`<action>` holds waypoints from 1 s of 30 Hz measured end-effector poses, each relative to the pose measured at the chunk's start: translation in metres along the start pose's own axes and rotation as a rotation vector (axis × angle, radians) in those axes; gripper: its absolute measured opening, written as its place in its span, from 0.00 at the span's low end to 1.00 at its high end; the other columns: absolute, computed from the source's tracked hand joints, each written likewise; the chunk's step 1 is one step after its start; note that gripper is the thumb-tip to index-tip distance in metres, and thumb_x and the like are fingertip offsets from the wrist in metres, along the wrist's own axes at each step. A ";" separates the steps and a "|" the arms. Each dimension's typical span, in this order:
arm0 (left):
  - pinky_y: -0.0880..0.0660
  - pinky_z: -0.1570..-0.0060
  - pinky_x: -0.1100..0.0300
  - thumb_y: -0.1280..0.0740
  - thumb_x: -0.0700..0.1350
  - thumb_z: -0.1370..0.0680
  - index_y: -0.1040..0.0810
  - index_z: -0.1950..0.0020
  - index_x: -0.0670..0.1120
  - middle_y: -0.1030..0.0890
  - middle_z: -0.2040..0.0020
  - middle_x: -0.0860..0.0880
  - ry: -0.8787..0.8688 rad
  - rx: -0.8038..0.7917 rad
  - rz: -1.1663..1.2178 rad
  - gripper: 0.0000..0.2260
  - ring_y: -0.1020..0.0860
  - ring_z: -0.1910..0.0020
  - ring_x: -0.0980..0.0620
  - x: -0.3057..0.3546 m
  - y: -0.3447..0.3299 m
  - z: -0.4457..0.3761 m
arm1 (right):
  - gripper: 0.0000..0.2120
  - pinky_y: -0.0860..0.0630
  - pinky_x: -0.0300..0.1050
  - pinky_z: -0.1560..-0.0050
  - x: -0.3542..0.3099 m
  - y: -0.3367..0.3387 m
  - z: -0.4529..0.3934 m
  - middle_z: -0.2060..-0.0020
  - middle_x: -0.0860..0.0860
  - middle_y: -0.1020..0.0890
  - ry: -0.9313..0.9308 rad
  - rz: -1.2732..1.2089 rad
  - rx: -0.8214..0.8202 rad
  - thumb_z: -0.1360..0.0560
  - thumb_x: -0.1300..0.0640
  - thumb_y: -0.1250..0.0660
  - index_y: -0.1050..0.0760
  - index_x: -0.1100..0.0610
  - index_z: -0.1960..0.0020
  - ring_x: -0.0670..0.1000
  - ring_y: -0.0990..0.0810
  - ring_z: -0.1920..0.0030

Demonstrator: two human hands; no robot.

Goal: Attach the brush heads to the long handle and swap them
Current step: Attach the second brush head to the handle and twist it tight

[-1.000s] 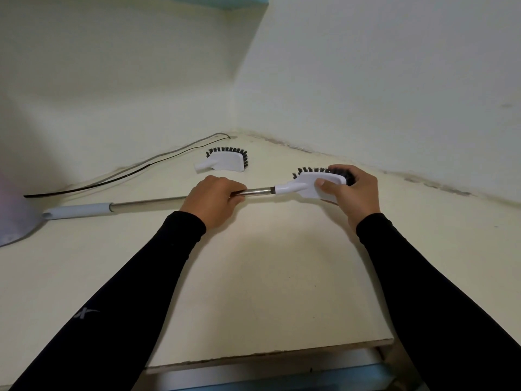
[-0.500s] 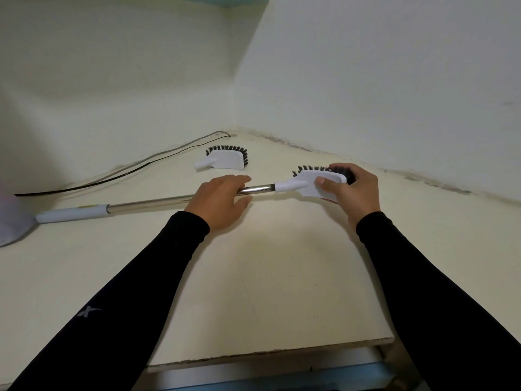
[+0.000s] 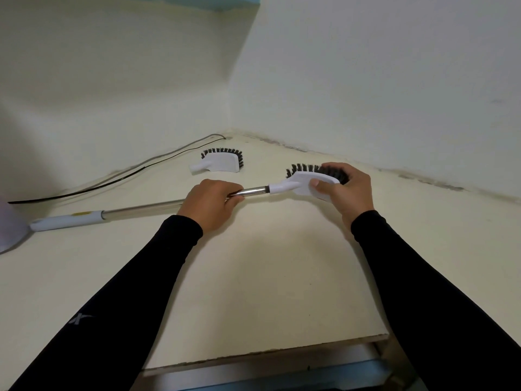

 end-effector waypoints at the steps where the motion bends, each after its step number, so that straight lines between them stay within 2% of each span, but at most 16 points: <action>1: 0.25 0.61 0.49 0.36 0.49 0.21 0.21 0.57 0.49 0.22 0.67 0.49 0.000 0.015 0.001 0.08 0.25 0.63 0.45 0.000 0.001 0.000 | 0.14 0.19 0.43 0.52 0.000 0.000 0.000 0.59 0.41 0.13 0.001 -0.004 0.001 0.40 0.53 0.20 0.14 0.46 0.55 0.45 0.16 0.57; 7: 0.23 0.60 0.48 0.32 0.51 0.24 0.18 0.56 0.50 0.18 0.66 0.50 0.030 0.100 -0.004 0.06 0.22 0.61 0.45 -0.005 0.005 0.000 | 0.15 0.19 0.43 0.53 0.002 -0.002 0.000 0.60 0.41 0.14 -0.005 -0.006 -0.001 0.40 0.54 0.20 0.14 0.47 0.54 0.44 0.17 0.58; 10: 0.22 0.58 0.46 0.28 0.48 0.27 0.17 0.58 0.48 0.16 0.64 0.47 0.053 0.162 0.010 0.04 0.19 0.59 0.43 -0.005 0.007 0.000 | 0.14 0.19 0.44 0.52 0.003 -0.001 -0.001 0.59 0.43 0.13 -0.012 -0.005 -0.001 0.40 0.54 0.20 0.14 0.47 0.54 0.45 0.17 0.58; 13: 0.22 0.59 0.46 0.26 0.45 0.28 0.16 0.60 0.47 0.16 0.64 0.46 0.060 0.207 -0.020 0.03 0.19 0.61 0.42 -0.005 0.009 -0.002 | 0.14 0.18 0.43 0.53 0.002 -0.002 0.000 0.59 0.43 0.13 -0.014 -0.006 -0.002 0.40 0.54 0.20 0.14 0.46 0.55 0.45 0.16 0.58; 19: 0.24 0.55 0.49 0.26 0.45 0.29 0.16 0.54 0.47 0.17 0.60 0.47 0.081 0.204 -0.018 0.05 0.22 0.55 0.44 -0.004 0.004 -0.006 | 0.15 0.21 0.40 0.55 0.003 -0.004 0.001 0.62 0.39 0.15 -0.014 -0.002 -0.014 0.40 0.53 0.20 0.14 0.47 0.53 0.43 0.18 0.61; 24: 0.24 0.55 0.50 0.26 0.46 0.28 0.19 0.54 0.49 0.17 0.59 0.50 0.080 0.137 0.016 0.05 0.21 0.55 0.46 -0.007 0.001 -0.006 | 0.16 0.21 0.42 0.55 0.005 -0.004 0.000 0.61 0.41 0.14 -0.006 0.012 -0.019 0.39 0.55 0.20 0.14 0.49 0.52 0.44 0.18 0.61; 26: 0.24 0.50 0.49 0.28 0.48 0.26 0.20 0.47 0.49 0.16 0.52 0.50 0.043 0.080 0.035 0.09 0.20 0.50 0.46 -0.005 -0.002 -0.005 | 0.16 0.21 0.43 0.54 0.005 -0.003 -0.001 0.60 0.43 0.14 -0.001 0.017 -0.015 0.38 0.56 0.20 0.14 0.49 0.51 0.44 0.18 0.60; 28: 0.26 0.43 0.47 0.34 0.51 0.22 0.26 0.34 0.50 0.19 0.41 0.49 0.013 -0.029 -0.018 0.16 0.23 0.41 0.45 -0.004 -0.007 -0.004 | 0.17 0.20 0.44 0.53 0.006 -0.003 -0.001 0.60 0.43 0.14 0.001 0.012 -0.014 0.38 0.58 0.20 0.14 0.50 0.50 0.45 0.18 0.59; 30: 0.29 0.41 0.44 0.41 0.50 0.19 0.31 0.32 0.50 0.21 0.41 0.49 0.001 -0.153 -0.127 0.16 0.25 0.40 0.43 -0.007 -0.013 -0.003 | 0.17 0.20 0.43 0.54 0.004 -0.003 -0.001 0.61 0.42 0.14 0.005 0.007 -0.013 0.39 0.58 0.20 0.14 0.50 0.50 0.45 0.18 0.60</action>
Point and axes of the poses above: each hand's wrist, its own z-axis away from the middle knuckle, its own y-axis out of the back of the hand, x = y × z, the point moved 9 cm from there along -z, towards the middle knuckle
